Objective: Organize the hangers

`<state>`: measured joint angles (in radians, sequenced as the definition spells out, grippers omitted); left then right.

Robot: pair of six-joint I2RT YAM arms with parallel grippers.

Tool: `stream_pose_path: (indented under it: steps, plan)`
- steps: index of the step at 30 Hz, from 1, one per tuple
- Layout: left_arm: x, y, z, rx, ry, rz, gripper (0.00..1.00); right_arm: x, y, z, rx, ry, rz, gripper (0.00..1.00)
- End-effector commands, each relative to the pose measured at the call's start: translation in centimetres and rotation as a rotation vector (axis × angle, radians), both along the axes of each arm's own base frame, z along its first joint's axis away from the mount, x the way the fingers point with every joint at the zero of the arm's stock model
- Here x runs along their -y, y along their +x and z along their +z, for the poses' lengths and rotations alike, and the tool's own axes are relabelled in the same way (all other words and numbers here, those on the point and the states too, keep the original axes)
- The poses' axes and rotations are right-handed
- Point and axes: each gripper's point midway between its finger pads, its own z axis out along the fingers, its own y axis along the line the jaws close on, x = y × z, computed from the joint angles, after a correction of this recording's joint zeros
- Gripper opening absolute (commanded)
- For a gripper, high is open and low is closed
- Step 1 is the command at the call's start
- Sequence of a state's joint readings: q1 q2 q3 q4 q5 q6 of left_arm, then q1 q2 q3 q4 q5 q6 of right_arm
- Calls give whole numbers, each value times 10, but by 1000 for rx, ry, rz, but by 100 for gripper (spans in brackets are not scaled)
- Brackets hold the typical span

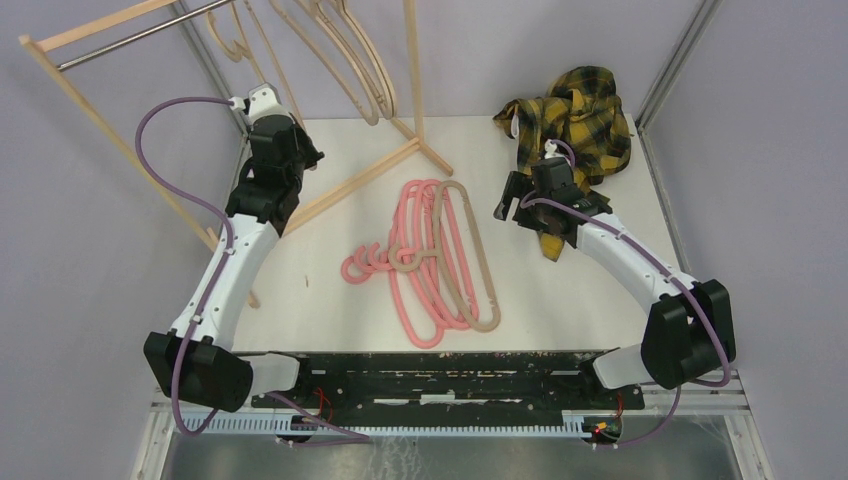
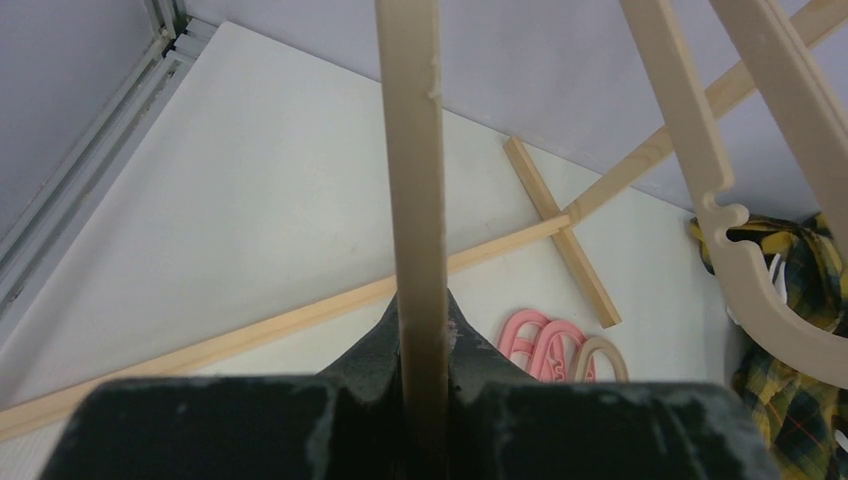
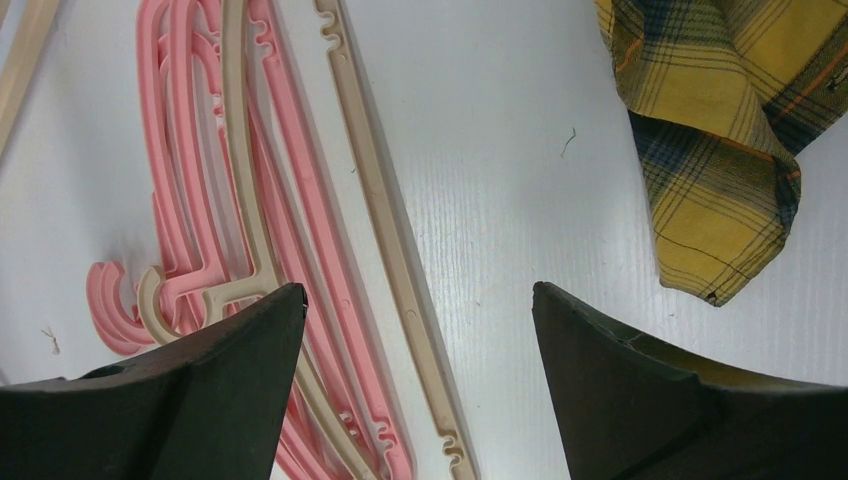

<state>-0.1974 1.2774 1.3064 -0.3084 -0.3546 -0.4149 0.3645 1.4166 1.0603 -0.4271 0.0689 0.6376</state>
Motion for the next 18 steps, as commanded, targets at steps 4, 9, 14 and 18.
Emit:
stream_pose_path:
  steps: [4,9,14,18]
  plan:
    - [4,-6,52,178,-88,-19,3,-5,14,12,53,24,4,91]
    - [6,-14,45,176,-102,-33,3,-9,14,5,34,40,9,91]
    - [4,-18,51,189,-103,-31,3,-9,12,3,31,45,8,91]
    - [6,-14,60,182,-104,-38,3,-8,11,4,34,42,8,91]
